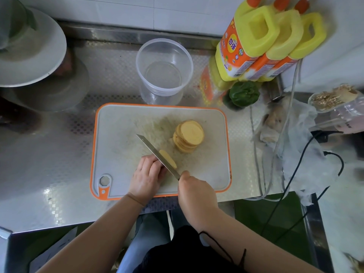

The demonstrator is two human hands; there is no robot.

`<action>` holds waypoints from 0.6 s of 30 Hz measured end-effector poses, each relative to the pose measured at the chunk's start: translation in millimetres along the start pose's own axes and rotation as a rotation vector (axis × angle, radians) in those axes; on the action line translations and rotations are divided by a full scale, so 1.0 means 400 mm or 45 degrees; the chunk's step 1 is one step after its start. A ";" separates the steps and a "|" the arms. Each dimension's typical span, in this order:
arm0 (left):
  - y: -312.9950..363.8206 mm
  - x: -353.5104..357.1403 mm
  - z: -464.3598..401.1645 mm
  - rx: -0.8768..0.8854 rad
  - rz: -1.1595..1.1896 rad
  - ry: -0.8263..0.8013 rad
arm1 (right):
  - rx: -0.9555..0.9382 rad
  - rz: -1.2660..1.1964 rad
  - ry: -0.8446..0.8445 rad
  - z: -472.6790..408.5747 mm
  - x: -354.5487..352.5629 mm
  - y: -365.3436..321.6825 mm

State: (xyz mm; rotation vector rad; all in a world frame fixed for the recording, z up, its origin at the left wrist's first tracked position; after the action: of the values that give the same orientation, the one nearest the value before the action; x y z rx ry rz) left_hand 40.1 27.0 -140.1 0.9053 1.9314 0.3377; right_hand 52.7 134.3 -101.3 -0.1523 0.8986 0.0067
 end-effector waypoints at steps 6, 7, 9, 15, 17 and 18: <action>-0.005 0.003 -0.002 -0.014 0.035 -0.008 | 0.021 -0.020 -0.001 -0.012 0.011 0.005; -0.007 0.002 -0.002 -0.023 0.038 0.000 | 0.015 0.000 -0.003 -0.015 0.012 0.002; -0.013 0.001 -0.004 -0.042 0.048 0.011 | 0.010 0.037 -0.014 -0.029 0.016 -0.004; -0.009 0.009 0.008 -0.044 0.058 -0.046 | 0.081 0.040 -0.056 -0.119 0.053 0.012; -0.009 0.010 0.007 -0.033 0.037 -0.052 | 0.070 0.035 -0.036 -0.129 0.060 0.020; -0.009 0.009 0.006 -0.031 0.025 -0.049 | 0.062 0.035 -0.023 -0.131 0.062 0.023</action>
State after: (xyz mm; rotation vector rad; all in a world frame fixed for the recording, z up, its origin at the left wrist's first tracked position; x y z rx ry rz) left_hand 39.4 26.9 -145.8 0.9094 1.8802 0.3524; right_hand 26.6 135.0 -154.1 -0.0942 0.8818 0.0120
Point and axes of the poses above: each hand's wrist, its own z-axis away from the middle knuckle, its own x-axis out of the palm, y = z × x, the point moved 10 cm from there along -z, towards the middle knuckle, and after that the axes turned 1 degree about -y, right-handed, at the moved point
